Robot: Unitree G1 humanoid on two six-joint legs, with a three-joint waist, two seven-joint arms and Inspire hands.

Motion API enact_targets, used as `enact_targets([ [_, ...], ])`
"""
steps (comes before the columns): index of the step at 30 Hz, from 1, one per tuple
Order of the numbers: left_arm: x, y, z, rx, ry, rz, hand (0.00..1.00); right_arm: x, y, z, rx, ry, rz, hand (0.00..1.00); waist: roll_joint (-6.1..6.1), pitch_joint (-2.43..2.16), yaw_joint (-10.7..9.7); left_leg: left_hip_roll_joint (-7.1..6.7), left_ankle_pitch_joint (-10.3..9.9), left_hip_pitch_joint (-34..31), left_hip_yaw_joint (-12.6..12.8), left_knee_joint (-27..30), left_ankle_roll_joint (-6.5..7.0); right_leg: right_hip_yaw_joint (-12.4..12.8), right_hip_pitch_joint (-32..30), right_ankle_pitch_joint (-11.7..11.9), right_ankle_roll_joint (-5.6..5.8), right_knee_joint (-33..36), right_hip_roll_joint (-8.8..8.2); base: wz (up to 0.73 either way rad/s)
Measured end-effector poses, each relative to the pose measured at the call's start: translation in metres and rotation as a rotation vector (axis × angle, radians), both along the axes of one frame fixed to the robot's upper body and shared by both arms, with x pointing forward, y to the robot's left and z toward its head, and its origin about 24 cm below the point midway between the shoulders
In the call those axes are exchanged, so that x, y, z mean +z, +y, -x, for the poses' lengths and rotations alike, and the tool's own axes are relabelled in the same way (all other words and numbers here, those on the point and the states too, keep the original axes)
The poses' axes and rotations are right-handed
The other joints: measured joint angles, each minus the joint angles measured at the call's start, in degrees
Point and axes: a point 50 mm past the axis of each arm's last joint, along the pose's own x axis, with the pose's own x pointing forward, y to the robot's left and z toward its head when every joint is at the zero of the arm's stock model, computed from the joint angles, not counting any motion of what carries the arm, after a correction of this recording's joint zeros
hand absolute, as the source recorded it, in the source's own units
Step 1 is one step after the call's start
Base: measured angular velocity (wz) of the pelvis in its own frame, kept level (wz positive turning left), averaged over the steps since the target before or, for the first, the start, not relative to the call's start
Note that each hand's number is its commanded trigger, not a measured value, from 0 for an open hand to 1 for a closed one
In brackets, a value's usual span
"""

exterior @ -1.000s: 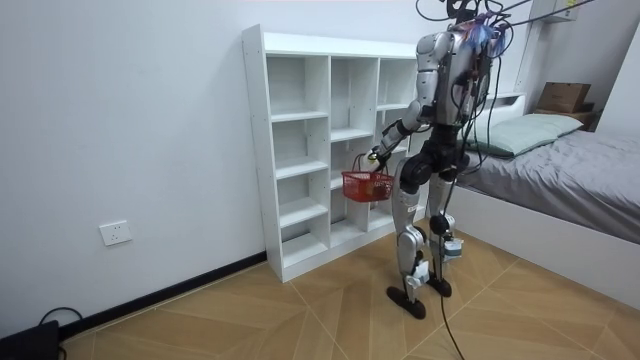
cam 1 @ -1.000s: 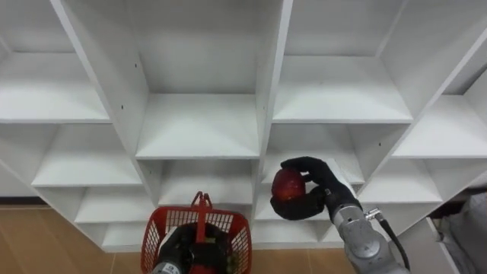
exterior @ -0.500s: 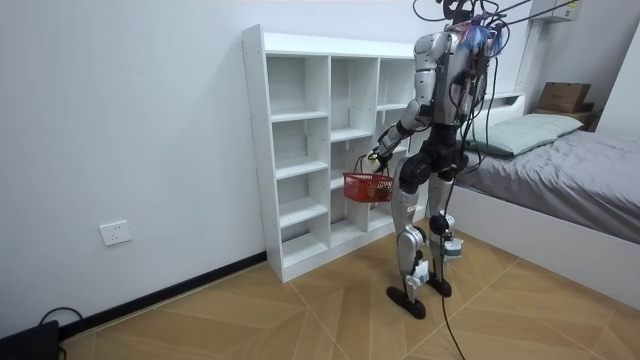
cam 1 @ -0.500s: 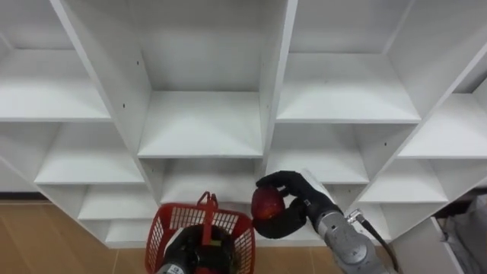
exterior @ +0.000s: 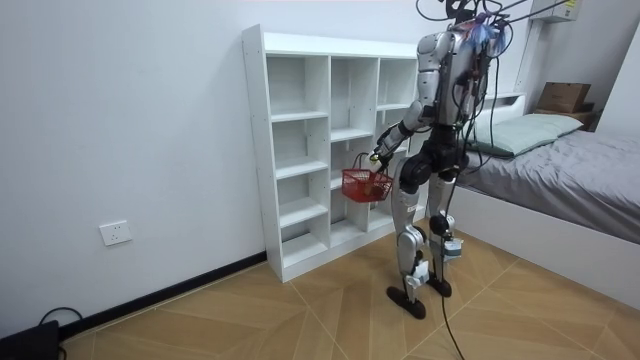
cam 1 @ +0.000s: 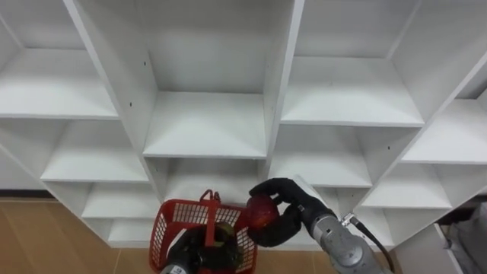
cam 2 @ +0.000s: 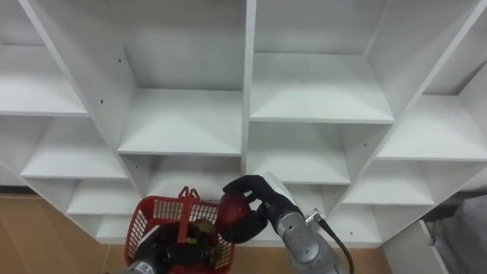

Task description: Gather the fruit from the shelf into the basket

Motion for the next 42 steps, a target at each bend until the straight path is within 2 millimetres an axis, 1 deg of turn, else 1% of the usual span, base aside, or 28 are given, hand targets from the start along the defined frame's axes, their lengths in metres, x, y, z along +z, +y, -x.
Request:
enact_targets([
  [9,-0.003,0.001,0.003,-0.002,0.016,-0.002,1.00,-0.004,-0.002,0.002,-0.007,0.020,0.007,1.00,-0.16,0.05,1.2,-0.02,0.0,-0.2,0.0,0.0,0.01,-0.5,0.1,0.0,0.00,0.0,-0.03,0.00],
  [14,-0.003,0.001,0.003,-0.002,0.020,-0.002,1.00,-0.005,-0.002,0.002,-0.009,0.025,0.009,1.00,-0.17,0.06,1.3,-0.06,0.0,-0.4,0.0,0.0,0.01,-0.6,0.1,0.0,0.00,0.0,-0.05,0.00],
  [21,-0.009,0.003,0.009,0.004,0.056,-0.015,1.00,-0.019,-0.008,0.010,-0.028,0.087,0.043,1.00,-0.14,0.15,1.4,-0.06,0.0,-0.5,-0.2,0.1,0.01,-0.7,0.1,0.0,0.00,0.0,-0.10,0.00],
  [31,-0.010,0.003,0.011,-0.004,0.059,-0.019,1.00,-0.024,-0.007,0.012,0.003,0.085,0.095,1.00,-0.11,0.22,1.5,-0.04,0.0,-1.0,-0.4,0.1,0.01,-1.4,-0.1,0.0,0.01,-0.1,-0.13,0.02],
  [36,-0.009,0.002,0.010,-0.007,0.048,-0.017,1.00,-0.024,-0.005,0.012,0.009,0.073,0.109,1.00,-0.26,0.32,1.6,-0.05,0.0,-1.3,-0.4,0.1,0.01,-1.9,-0.2,0.0,0.02,-0.2,-0.19,0.01],
  [42,-0.009,0.000,0.011,-0.020,0.045,-0.017,1.00,-0.026,-0.003,0.014,0.016,0.066,0.118,1.00,-0.25,0.33,1.6,-0.06,0.0,-1.3,-0.4,0.1,0.01,-1.9,-0.1,0.0,0.02,-0.2,-0.20,0.00],
])
